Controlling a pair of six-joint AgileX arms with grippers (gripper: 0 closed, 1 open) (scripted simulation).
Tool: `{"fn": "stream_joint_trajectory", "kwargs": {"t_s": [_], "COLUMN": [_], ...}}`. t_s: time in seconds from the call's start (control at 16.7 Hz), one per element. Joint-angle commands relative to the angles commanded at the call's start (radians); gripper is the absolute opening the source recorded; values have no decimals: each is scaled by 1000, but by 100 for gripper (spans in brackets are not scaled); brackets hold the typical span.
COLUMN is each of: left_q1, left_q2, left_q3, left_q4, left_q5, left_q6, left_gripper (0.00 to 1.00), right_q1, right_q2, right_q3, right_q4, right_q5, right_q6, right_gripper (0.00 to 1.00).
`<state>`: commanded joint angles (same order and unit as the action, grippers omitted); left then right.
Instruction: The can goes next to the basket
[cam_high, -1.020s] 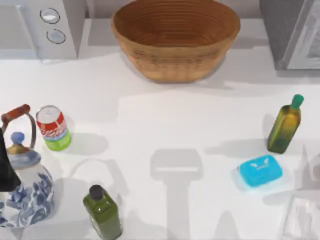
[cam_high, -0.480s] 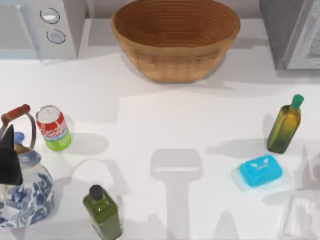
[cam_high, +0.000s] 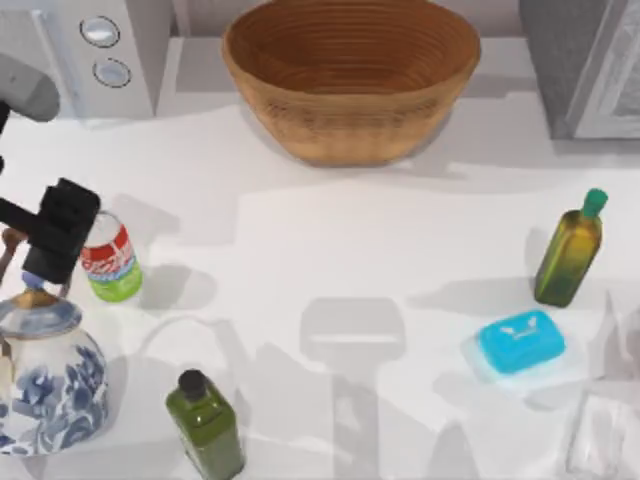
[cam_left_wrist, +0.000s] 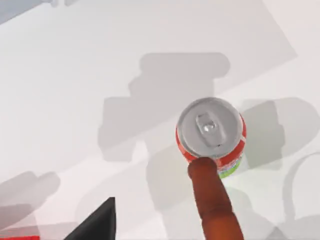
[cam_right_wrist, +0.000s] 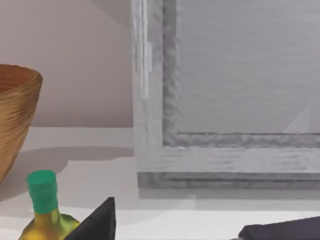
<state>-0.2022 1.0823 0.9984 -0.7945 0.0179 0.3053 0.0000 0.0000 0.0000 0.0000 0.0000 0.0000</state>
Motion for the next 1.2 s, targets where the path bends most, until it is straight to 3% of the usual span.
{"fn": "stream_joint_trajectory", "kwargs": {"t_s": [0.3,0.54,1.2], "left_q1": [-14,-3,1], "left_q2": [511,773,871], "left_q3": [376,551,596], "left_q4": [-259,-387,-417], "left_q5": [-6,-12,-16], "left_q6": [158,257,308], "left_gripper": [100,100,100], "right_q1": [0,0,0], "right_q2": [0,0,0], "right_q3": [0,0,0], "right_q4": [0,0,0], "right_q5": [0,0,0], "right_q6": [0,0,0], "right_gripper": [100,100,100]}}
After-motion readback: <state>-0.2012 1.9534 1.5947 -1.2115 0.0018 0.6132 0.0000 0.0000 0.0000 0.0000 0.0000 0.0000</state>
